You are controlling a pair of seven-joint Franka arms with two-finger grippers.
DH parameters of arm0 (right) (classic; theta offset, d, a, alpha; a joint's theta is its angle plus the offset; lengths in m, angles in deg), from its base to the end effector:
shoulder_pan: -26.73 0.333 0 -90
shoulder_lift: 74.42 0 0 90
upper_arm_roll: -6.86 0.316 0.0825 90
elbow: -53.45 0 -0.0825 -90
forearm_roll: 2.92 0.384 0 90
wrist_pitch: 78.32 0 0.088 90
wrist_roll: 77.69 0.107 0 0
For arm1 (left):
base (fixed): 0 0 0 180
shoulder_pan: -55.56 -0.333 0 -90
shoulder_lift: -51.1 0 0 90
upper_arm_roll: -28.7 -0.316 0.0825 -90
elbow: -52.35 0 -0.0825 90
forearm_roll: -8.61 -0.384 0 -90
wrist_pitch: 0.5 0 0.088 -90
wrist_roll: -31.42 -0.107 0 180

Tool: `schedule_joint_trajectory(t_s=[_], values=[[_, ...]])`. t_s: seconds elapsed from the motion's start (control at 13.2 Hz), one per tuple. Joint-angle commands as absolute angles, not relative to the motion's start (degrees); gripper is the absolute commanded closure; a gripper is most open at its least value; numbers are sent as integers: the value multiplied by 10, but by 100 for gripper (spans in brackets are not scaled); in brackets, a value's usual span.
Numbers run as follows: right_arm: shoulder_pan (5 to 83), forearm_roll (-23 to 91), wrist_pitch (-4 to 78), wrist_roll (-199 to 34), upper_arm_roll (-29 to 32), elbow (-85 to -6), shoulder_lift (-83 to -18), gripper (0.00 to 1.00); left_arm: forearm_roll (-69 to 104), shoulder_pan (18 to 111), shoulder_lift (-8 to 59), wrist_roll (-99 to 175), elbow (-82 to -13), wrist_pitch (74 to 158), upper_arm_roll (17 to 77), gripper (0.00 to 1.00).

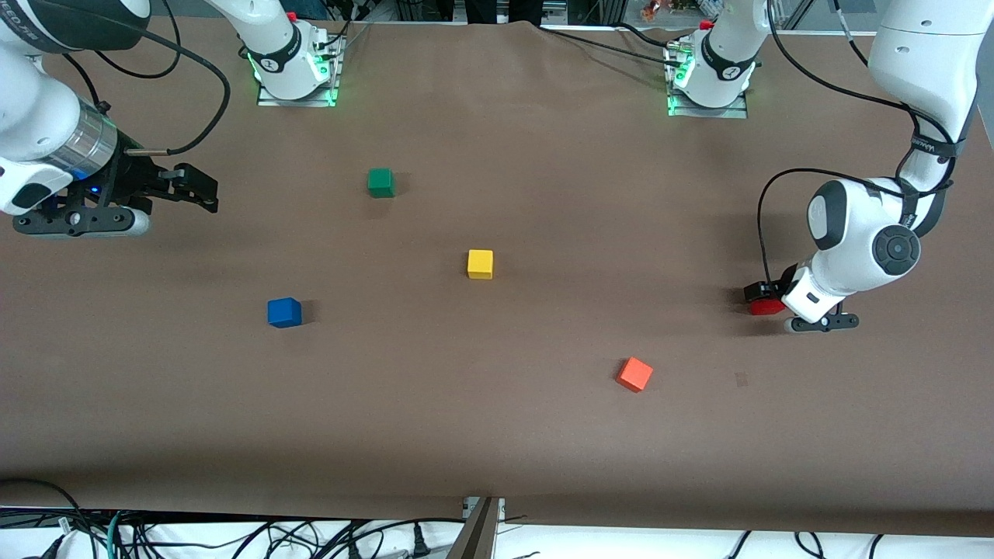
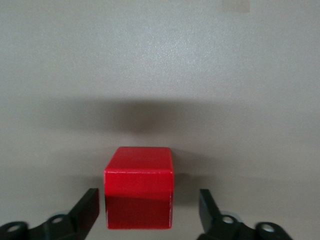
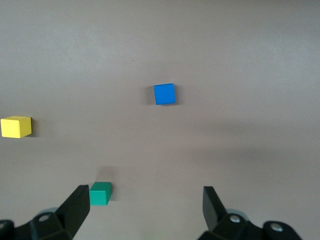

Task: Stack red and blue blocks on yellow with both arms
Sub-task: 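Lift the red cube with the left gripper and carry it over the yellow cube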

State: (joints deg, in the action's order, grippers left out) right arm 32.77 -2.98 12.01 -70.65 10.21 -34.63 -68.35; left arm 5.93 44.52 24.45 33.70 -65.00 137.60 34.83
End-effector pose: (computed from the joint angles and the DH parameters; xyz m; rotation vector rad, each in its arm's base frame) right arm 0.5775 0.0936 0.5805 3.1348 0.0642 -0.1044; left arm 0.5826 0.0507 0.2023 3.1128 0.1526 -0.1547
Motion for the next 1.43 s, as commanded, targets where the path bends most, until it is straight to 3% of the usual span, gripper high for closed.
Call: schedule_joint_trajectory(t_s=[0.0,0.15,0.3,0.45,0.6,0.83,1.36], values=[[327,-20,118,-705,102,-344,-690,0,47,438,263,325,-667,1376,352,50],[327,-20,117,-704,102,-344,-690,0,47,437,262,325,-666,1376,352,59],[327,-20,116,-704,102,-344,-690,0,47,438,266,326,-661,1372,352,80],[328,-20,114,-704,103,-344,-691,0,49,447,281,333,-641,1345,356,86],[328,-20,118,-704,103,-344,-691,0,51,446,286,342,-592,1288,407,92],[328,-20,116,-704,103,-344,-691,0,45,464,282,459,-515,1221,491,93],[328,-19,112,-704,103,-344,-691,0,43,735,191,753,-347,1188,494,93]])
